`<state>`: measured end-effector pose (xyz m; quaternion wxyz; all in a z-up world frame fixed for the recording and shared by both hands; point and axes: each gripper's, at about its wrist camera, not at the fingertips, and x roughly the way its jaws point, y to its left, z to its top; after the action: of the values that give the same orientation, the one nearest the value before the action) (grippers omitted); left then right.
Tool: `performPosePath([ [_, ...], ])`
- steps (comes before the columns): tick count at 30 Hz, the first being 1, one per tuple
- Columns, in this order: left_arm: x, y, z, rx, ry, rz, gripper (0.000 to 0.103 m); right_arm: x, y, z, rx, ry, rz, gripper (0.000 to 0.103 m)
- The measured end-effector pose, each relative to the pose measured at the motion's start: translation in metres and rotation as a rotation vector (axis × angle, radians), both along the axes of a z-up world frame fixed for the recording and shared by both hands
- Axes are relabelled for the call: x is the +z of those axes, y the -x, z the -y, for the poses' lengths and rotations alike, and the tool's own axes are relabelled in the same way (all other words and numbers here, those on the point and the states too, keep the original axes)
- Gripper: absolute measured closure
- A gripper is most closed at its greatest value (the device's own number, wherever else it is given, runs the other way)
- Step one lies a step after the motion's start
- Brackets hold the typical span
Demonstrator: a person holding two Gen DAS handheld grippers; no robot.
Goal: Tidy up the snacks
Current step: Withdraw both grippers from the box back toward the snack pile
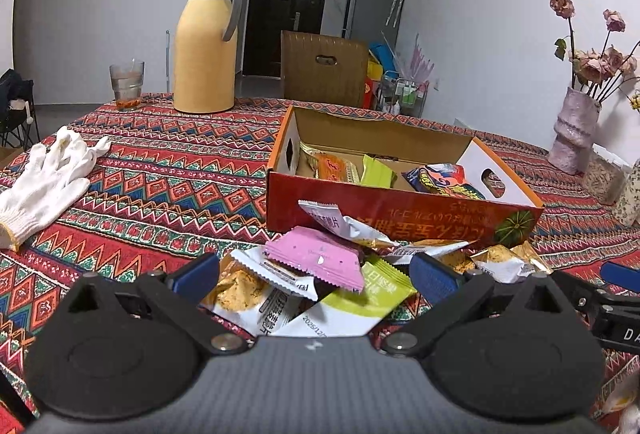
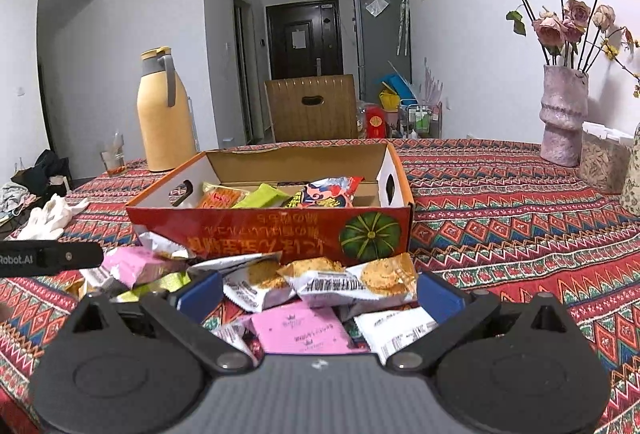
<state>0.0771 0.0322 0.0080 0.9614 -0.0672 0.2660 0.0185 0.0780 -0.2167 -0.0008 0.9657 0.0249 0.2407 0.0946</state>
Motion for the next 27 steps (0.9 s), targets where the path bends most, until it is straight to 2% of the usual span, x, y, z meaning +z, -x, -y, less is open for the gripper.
performPosePath([
  [8, 0.003, 0.01, 0.0, -0.022, 0.004, 0.019, 0.0, -0.007, 0.011, 0.008, 0.016, -0.035, -0.012, 0.0],
  [19, -0.007, 0.012, 0.005, -0.041, 0.01, -0.01, 0.0, -0.017, 0.016, 0.024, -0.024, -0.004, -0.035, 0.0],
  [27, -0.009, 0.01, 0.004, -0.038, 0.011, -0.025, 0.0, -0.028, -0.002, 0.045, -0.094, 0.039, -0.079, 0.002],
])
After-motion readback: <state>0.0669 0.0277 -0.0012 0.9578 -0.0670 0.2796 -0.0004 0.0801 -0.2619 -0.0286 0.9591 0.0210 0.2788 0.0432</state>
